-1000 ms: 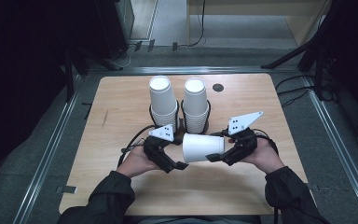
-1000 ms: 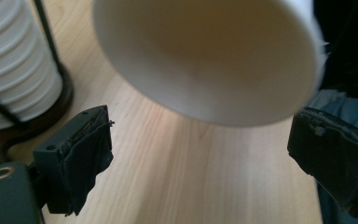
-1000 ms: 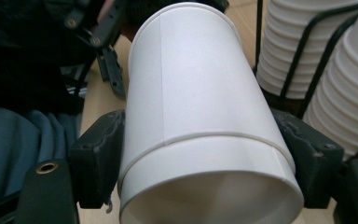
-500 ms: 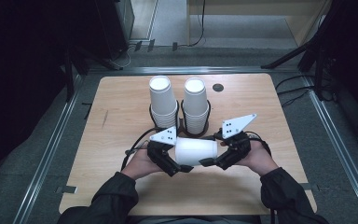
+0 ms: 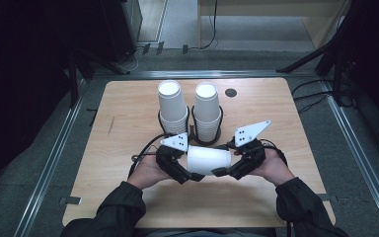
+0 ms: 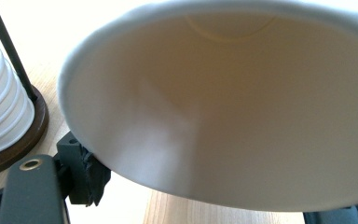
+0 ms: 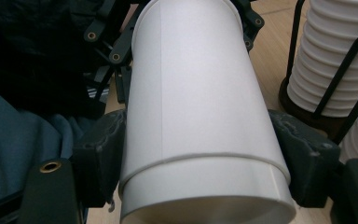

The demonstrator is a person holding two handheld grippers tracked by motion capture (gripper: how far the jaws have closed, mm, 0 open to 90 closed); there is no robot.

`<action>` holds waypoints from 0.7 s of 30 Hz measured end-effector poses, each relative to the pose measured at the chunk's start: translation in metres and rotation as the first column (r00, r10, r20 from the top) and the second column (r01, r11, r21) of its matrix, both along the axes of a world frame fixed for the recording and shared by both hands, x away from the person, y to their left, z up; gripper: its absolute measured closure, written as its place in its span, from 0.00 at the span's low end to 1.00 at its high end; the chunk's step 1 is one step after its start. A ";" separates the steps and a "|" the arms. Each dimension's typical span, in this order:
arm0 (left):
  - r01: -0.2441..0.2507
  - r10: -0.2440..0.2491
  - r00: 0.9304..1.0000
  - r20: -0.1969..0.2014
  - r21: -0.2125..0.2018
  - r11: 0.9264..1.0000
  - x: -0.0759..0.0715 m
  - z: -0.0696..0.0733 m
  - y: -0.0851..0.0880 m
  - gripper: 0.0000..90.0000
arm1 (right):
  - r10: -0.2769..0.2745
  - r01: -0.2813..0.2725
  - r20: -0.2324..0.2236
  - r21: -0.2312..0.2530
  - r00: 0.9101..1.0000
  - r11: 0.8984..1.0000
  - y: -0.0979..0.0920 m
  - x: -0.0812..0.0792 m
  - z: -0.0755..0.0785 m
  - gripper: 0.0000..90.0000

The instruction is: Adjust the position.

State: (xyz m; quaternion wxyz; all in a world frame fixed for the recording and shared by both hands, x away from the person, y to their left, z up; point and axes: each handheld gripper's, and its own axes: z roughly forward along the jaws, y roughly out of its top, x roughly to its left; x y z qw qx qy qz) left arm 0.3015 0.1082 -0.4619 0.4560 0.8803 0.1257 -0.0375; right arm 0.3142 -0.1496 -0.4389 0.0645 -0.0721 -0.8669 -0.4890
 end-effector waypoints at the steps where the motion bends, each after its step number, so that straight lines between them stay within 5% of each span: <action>1: 0.002 -0.002 1.000 -0.005 0.010 1.000 0.000 0.001 0.000 0.17 | 0.002 -0.002 -0.004 -0.003 1.000 1.000 0.000 0.000 0.000 0.27; 13: -0.050 0.049 0.999 0.007 0.095 0.994 0.004 0.009 0.016 0.17 | -0.054 0.055 0.014 -0.102 0.998 0.993 -0.003 0.001 -0.005 0.20; 21: -0.076 0.071 0.997 0.033 0.205 0.976 0.008 0.008 0.021 0.17 | -0.085 0.087 0.020 -0.152 0.996 0.985 -0.006 0.005 -0.011 0.19</action>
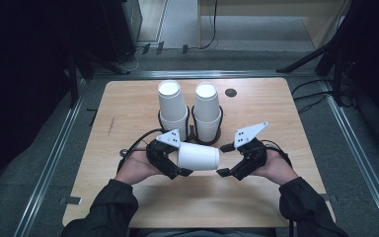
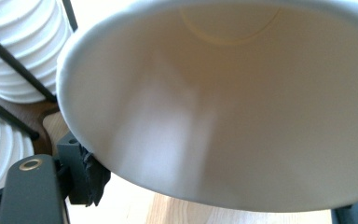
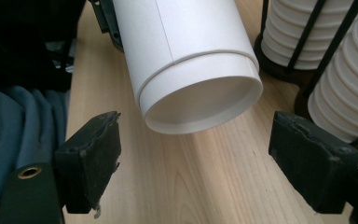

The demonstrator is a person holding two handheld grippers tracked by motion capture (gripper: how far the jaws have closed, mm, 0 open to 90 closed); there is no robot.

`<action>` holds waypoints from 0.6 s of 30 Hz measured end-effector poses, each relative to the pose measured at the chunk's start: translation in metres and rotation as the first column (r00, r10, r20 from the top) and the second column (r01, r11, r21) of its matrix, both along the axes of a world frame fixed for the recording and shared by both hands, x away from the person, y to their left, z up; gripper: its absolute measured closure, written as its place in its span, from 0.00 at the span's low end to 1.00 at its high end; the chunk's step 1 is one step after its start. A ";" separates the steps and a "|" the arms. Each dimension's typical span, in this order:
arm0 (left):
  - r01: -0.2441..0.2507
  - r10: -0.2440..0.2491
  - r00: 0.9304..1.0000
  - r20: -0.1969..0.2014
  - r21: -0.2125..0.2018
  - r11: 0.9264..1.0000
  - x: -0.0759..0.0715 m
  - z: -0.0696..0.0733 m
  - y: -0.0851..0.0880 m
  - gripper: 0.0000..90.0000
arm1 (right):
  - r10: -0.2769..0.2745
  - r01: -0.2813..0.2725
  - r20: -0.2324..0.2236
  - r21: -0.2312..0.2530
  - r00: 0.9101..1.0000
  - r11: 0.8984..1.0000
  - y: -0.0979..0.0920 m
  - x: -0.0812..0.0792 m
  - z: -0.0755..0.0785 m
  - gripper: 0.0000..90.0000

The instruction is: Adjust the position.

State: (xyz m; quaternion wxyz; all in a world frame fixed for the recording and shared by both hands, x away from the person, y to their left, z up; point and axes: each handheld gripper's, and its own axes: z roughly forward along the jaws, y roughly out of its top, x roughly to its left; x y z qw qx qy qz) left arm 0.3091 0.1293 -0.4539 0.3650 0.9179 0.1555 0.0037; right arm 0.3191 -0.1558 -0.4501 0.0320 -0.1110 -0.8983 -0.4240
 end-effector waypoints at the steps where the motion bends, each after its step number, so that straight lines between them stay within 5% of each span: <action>1: 0.000 0.000 1.000 0.000 0.000 1.000 0.000 0.000 0.000 0.17 | 0.000 0.000 0.000 0.000 1.000 1.000 0.000 0.000 0.000 0.19; 5: -0.011 0.012 1.000 -0.012 0.077 0.997 0.003 -0.007 -0.005 0.17 | -0.001 0.001 0.009 -0.024 1.000 1.000 0.002 0.000 -0.003 0.19; 18: 0.019 -0.006 0.997 -0.071 0.177 0.984 0.004 -0.024 -0.033 0.17 | 0.022 -0.019 0.022 -0.118 1.000 0.993 0.012 0.000 -0.016 0.19</action>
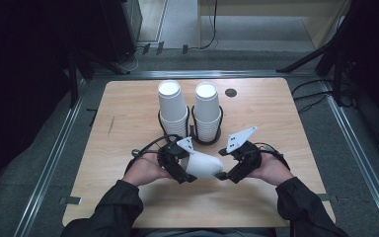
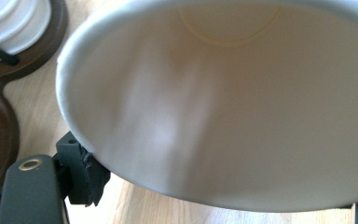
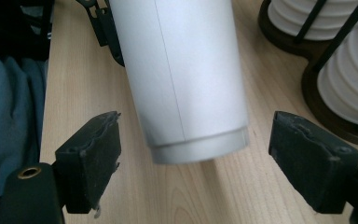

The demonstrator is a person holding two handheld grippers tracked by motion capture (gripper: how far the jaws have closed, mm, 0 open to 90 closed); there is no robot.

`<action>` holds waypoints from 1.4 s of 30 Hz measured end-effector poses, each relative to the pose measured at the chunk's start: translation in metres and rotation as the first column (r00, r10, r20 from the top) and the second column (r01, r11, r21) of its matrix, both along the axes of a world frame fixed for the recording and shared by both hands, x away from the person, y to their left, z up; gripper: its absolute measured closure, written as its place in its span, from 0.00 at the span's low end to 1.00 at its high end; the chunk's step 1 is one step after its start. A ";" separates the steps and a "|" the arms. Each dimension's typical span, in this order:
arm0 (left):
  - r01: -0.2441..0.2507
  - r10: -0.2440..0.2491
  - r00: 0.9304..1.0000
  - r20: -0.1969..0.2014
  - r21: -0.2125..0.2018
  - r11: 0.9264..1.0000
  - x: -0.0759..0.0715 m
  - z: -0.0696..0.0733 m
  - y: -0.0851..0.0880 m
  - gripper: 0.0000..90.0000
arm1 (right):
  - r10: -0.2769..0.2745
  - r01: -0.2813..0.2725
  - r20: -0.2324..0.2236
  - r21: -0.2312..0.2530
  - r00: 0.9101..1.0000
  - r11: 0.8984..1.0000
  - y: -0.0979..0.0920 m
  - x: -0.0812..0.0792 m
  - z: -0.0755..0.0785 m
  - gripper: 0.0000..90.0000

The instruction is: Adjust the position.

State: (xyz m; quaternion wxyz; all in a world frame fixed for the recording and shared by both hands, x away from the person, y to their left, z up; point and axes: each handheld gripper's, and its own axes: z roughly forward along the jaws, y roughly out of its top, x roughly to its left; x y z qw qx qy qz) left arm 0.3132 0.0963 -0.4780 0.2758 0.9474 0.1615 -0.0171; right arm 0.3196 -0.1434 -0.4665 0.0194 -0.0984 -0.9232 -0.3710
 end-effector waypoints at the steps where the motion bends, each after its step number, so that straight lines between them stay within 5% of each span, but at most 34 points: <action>1: 0.000 0.000 1.000 0.000 0.000 1.000 0.000 0.000 0.000 0.17 | 0.000 0.000 0.000 0.000 1.000 1.000 0.000 0.000 0.000 0.19; 11: 0.030 -0.030 1.000 0.000 0.012 0.999 -0.004 0.000 -0.012 0.17 | 0.077 -0.073 0.039 -0.087 0.996 0.994 0.024 -0.005 -0.015 0.19; 24: 0.030 -0.030 0.999 -0.035 0.002 1.000 -0.004 0.001 -0.013 0.14 | 0.105 -0.100 0.053 -0.082 0.993 0.992 0.037 -0.008 -0.016 0.24; 32: 0.049 -0.050 0.998 0.033 0.008 0.999 -0.008 0.000 -0.012 0.09 | 0.107 -0.103 0.042 -0.088 0.993 0.991 0.036 -0.008 -0.017 0.24; 34: 0.047 -0.047 0.999 0.026 -0.004 0.999 -0.007 0.001 -0.011 0.06 | 0.105 -0.101 0.044 -0.083 0.993 0.991 0.035 -0.007 -0.017 0.24; 35: 0.054 -0.055 0.998 -0.008 -0.035 0.998 -0.005 0.001 -0.007 0.04 | 0.097 -0.093 0.045 -0.080 0.994 0.992 0.032 -0.006 -0.015 0.24; 42: 0.018 -0.016 1.000 0.025 -0.074 0.997 -0.004 0.000 0.005 0.01 | 0.069 -0.067 0.025 -0.071 0.997 0.995 0.025 -0.001 -0.014 0.23</action>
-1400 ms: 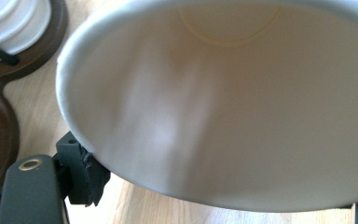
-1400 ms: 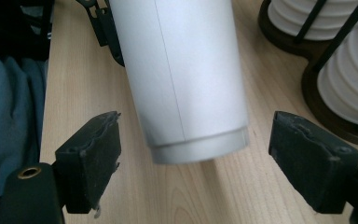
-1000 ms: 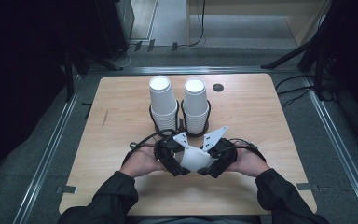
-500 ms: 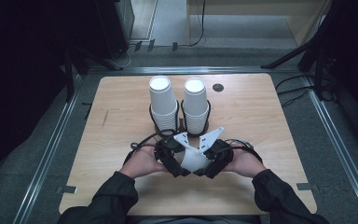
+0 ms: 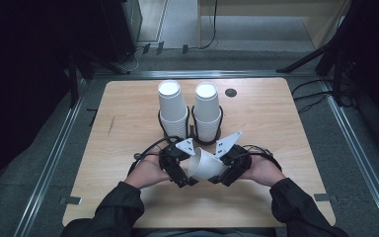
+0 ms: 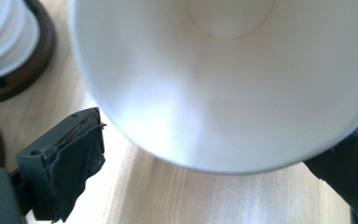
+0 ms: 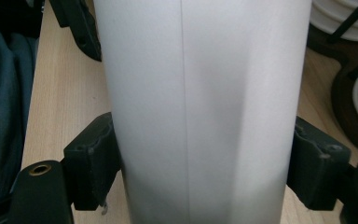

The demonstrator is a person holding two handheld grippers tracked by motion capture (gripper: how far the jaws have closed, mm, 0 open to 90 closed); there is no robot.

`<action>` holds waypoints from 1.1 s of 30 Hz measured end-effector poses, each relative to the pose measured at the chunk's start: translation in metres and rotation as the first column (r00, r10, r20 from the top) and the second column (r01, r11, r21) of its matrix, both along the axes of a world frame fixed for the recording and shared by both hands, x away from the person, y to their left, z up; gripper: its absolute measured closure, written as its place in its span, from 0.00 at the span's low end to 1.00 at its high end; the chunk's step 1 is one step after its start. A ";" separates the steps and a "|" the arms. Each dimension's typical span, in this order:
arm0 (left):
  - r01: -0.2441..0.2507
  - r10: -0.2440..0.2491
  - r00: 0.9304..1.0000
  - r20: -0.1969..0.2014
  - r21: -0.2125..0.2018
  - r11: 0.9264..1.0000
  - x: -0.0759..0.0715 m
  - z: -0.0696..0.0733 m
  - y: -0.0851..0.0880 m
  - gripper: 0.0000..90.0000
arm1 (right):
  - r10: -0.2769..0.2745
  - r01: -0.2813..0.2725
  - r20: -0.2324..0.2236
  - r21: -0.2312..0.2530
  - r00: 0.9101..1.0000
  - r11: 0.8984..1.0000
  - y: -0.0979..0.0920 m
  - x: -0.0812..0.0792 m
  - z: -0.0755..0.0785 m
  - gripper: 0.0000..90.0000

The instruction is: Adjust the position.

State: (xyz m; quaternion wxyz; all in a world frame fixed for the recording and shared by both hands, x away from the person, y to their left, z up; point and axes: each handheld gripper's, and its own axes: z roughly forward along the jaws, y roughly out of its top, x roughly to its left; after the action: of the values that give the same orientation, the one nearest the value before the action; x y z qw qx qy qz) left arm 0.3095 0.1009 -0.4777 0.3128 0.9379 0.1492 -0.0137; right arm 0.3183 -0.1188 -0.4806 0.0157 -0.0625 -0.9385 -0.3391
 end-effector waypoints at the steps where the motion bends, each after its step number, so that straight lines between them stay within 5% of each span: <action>1: -0.009 0.009 1.000 -0.002 -0.017 1.000 0.000 0.000 0.002 0.01 | -0.001 0.001 -0.002 0.006 1.000 1.000 -0.001 0.001 0.000 0.23; 9: -0.063 0.065 0.998 0.006 -0.117 0.991 0.003 0.008 0.012 0.01 | -0.036 0.036 0.002 0.040 0.999 0.999 -0.011 0.003 0.006 0.23; 12: -0.095 0.097 0.995 0.003 -0.181 0.979 0.004 0.012 0.018 0.01 | -0.050 0.050 0.001 0.059 0.999 0.997 -0.016 0.005 0.009 0.23; 13: -0.114 0.115 0.993 -0.011 -0.240 0.964 0.006 0.014 0.022 0.01 | -0.056 0.057 -0.008 0.074 0.998 0.996 -0.019 0.007 0.009 0.23; 14: -0.121 0.122 0.992 -0.014 -0.257 0.959 0.006 0.014 0.023 0.01 | -0.062 0.063 -0.011 0.077 0.998 0.995 -0.020 0.008 0.010 0.23; 19: -0.137 0.145 0.989 0.007 -0.293 0.946 0.004 0.018 0.023 0.01 | -0.075 0.078 -0.026 0.130 0.997 0.988 -0.024 0.010 0.014 0.23; 32: -0.073 0.101 0.992 0.075 -0.310 0.948 -0.007 0.026 0.009 0.00 | -0.051 0.056 -0.027 0.196 0.998 0.979 -0.018 0.008 0.014 0.23; 33: -0.080 0.107 0.992 0.066 -0.321 0.944 -0.006 0.026 0.010 0.00 | -0.049 0.054 -0.028 0.194 0.998 0.980 -0.017 0.008 0.013 0.23</action>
State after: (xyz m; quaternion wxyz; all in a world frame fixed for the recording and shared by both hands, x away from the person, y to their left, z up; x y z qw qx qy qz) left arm 0.3036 0.1106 -0.4518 0.4661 0.8669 0.1761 0.0162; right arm 0.3259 -0.1355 -0.4673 0.0238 -0.0887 -0.8987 -0.4288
